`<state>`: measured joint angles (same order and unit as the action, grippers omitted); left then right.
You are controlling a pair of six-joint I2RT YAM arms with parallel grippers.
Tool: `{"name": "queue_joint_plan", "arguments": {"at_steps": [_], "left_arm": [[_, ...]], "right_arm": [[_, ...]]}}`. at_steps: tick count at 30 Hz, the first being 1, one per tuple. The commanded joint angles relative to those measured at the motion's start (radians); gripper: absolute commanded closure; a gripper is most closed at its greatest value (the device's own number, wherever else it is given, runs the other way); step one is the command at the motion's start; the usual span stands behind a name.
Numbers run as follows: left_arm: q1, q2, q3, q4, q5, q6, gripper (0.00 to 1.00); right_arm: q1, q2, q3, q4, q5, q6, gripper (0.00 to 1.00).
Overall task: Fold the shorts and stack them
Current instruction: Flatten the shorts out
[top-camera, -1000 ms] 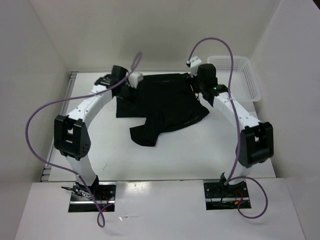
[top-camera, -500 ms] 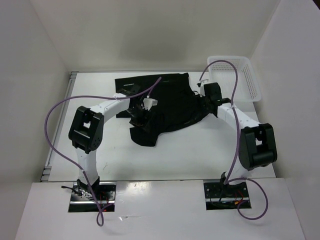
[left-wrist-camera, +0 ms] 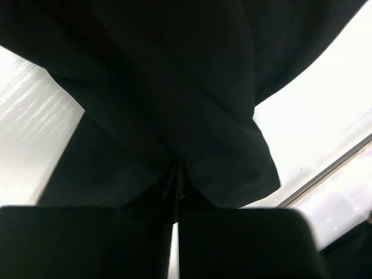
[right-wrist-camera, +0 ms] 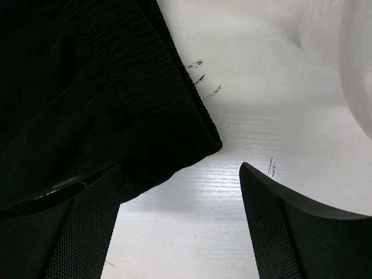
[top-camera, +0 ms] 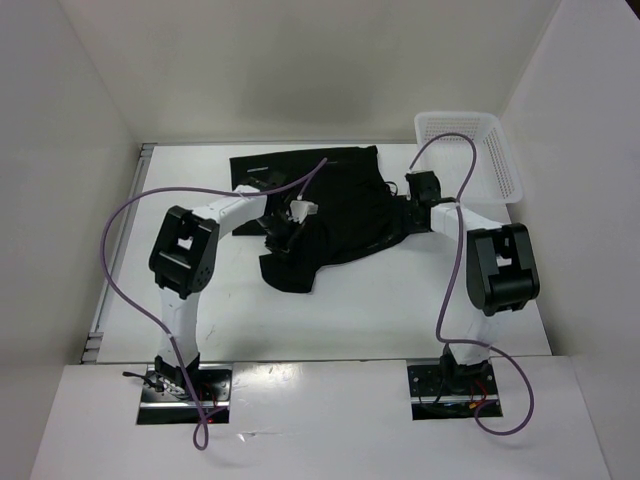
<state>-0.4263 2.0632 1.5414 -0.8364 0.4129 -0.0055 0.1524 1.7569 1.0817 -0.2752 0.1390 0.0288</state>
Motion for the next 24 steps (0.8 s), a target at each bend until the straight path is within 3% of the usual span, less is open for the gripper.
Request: {"name": "queue_joint_plan", "arguments": {"at_steps": [1,3,6,9,10,11,20,22,24], "left_arm": [[0.014,0.006,0.033,-0.036,0.035,0.006,0.98],[0.023,0.006,0.033,-0.036,0.044,0.006,1.0],[0.044,-0.012,0.046,-0.046,0.044,0.006,1.0],[0.066,-0.043,0.088,-0.092,-0.005,0.006,1.0],[0.066,-0.058,0.103,-0.105,-0.028,0.006,1.0],[0.076,-0.069,0.121,-0.105,-0.069,0.006,1.0],[0.199,0.044,0.423,-0.067,-0.2,0.006,1.0],[0.208,0.083,0.491,-0.188,-0.085,0.006,0.98],[0.166,0.083,0.513,-0.309,0.008,0.006,0.85]], "right_arm": [[0.001,0.027,0.021,0.077,-0.001,0.046,0.17],[0.001,0.039,0.021,0.088,-0.01,0.055,0.17],[0.001,0.05,0.011,0.114,-0.042,0.065,0.26],[0.001,0.061,0.011,0.123,-0.055,0.077,0.58],[0.001,0.072,0.001,0.123,-0.064,0.077,0.85],[0.001,0.072,0.001,0.134,-0.064,0.077,0.98],[0.001,0.041,-0.017,0.136,-0.124,-0.003,1.0],[0.001,0.027,-0.026,0.136,-0.124,-0.023,1.0],[0.001,0.012,-0.035,0.136,-0.115,-0.049,1.0]]}}
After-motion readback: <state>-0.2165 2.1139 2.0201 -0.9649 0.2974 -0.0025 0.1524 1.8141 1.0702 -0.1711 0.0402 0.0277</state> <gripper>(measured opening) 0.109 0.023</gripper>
